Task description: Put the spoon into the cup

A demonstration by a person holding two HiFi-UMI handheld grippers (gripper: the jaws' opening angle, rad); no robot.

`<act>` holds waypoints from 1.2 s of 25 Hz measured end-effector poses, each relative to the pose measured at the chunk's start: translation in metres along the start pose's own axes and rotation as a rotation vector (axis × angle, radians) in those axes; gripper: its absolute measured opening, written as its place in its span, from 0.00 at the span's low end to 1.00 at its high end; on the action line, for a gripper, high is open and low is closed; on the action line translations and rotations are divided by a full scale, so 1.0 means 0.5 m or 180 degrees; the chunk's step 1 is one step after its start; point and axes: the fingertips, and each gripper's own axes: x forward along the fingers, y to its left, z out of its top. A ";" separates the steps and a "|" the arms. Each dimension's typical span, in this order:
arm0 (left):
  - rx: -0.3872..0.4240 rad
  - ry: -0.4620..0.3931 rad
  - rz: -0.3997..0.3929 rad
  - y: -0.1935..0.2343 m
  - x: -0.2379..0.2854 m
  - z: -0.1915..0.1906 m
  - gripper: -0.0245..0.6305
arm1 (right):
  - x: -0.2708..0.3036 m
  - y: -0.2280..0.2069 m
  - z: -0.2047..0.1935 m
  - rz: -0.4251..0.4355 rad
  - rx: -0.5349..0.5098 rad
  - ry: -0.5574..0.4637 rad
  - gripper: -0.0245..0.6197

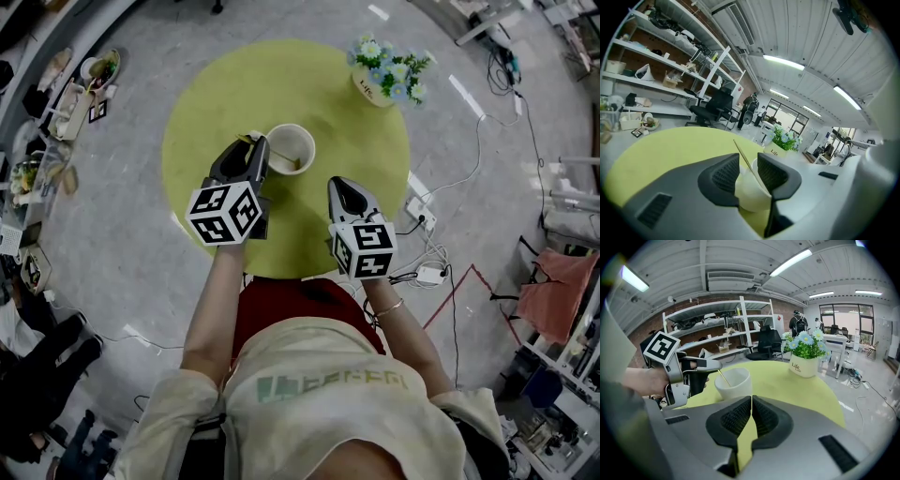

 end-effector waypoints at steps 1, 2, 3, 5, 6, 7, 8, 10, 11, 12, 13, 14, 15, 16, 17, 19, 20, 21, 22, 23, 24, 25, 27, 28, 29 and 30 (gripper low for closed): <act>-0.0010 -0.0001 0.0010 0.003 -0.002 0.001 0.21 | 0.001 0.002 0.000 0.0005 -0.0001 0.0002 0.10; -0.0021 -0.0003 0.0018 0.006 -0.004 0.000 0.21 | 0.002 0.003 0.000 0.0011 -0.0003 0.0003 0.10; -0.0029 -0.0004 0.0025 0.008 -0.007 -0.001 0.21 | 0.002 0.005 -0.001 0.0017 -0.0005 0.0003 0.10; -0.0037 -0.0005 0.0038 0.010 -0.016 -0.004 0.21 | -0.001 0.008 -0.003 0.0030 -0.0011 0.0003 0.10; -0.0039 -0.0008 0.0046 0.010 -0.021 -0.005 0.21 | -0.002 0.010 -0.003 0.0036 -0.0014 0.0003 0.10; -0.0041 -0.0012 0.0056 0.011 -0.026 -0.005 0.21 | -0.004 0.012 -0.003 0.0042 -0.0016 0.0004 0.10; -0.0044 -0.0016 0.0069 0.012 -0.031 -0.005 0.21 | -0.005 0.014 -0.004 0.0047 -0.0018 0.0004 0.10; -0.0048 -0.0018 0.0101 0.017 -0.041 -0.009 0.21 | -0.008 0.019 -0.005 0.0058 -0.0020 0.0002 0.10; -0.0049 -0.0016 0.0115 0.020 -0.047 -0.011 0.21 | -0.009 0.022 -0.007 0.0064 -0.0021 0.0000 0.10; -0.0049 -0.0013 0.0128 0.022 -0.054 -0.015 0.21 | -0.012 0.026 -0.010 0.0068 -0.0022 -0.0002 0.10; -0.0049 -0.0011 0.0141 0.024 -0.061 -0.019 0.21 | -0.014 0.029 -0.013 0.0073 -0.0023 -0.0004 0.10; -0.0048 -0.0010 0.0155 0.025 -0.068 -0.022 0.21 | -0.017 0.031 -0.016 0.0078 -0.0025 -0.0006 0.10; -0.0047 -0.0009 0.0171 0.025 -0.074 -0.025 0.21 | -0.020 0.032 -0.018 0.0084 -0.0027 -0.0009 0.10; -0.0046 -0.0009 0.0192 0.025 -0.079 -0.028 0.21 | -0.023 0.032 -0.020 0.0090 -0.0028 -0.0011 0.10; -0.0044 -0.0010 0.0218 0.025 -0.084 -0.030 0.21 | -0.026 0.032 -0.021 0.0095 -0.0029 -0.0014 0.10; -0.0031 -0.0009 0.0271 0.028 -0.095 -0.035 0.21 | -0.031 0.035 -0.025 0.0104 -0.0033 -0.0019 0.10; -0.0021 -0.0004 0.0290 0.030 -0.102 -0.038 0.21 | -0.034 0.037 -0.027 0.0107 -0.0035 -0.0021 0.10; -0.0012 0.0001 0.0302 0.031 -0.110 -0.042 0.21 | -0.037 0.040 -0.029 0.0110 -0.0038 -0.0023 0.10; -0.0002 0.0008 0.0307 0.032 -0.117 -0.045 0.21 | -0.040 0.043 -0.031 0.0113 -0.0042 -0.0025 0.10; 0.0008 0.0015 0.0310 0.032 -0.124 -0.048 0.21 | -0.044 0.045 -0.033 0.0115 -0.0045 -0.0026 0.10; 0.0018 0.0020 0.0312 0.030 -0.131 -0.050 0.21 | -0.048 0.047 -0.034 0.0116 -0.0047 -0.0029 0.10; 0.0031 0.0024 0.0314 0.029 -0.138 -0.053 0.20 | -0.053 0.048 -0.036 0.0116 -0.0048 -0.0032 0.10; 0.0065 0.0032 0.0322 0.025 -0.152 -0.057 0.18 | -0.063 0.051 -0.039 0.0115 -0.0048 -0.0041 0.10; 0.0087 0.0038 0.0327 0.023 -0.159 -0.060 0.17 | -0.068 0.052 -0.041 0.0113 -0.0047 -0.0046 0.10; 0.0108 0.0045 0.0333 0.021 -0.166 -0.063 0.17 | -0.073 0.054 -0.043 0.0111 -0.0045 -0.0050 0.10; 0.0122 0.0049 0.0339 0.018 -0.172 -0.066 0.16 | -0.079 0.055 -0.046 0.0110 -0.0044 -0.0055 0.10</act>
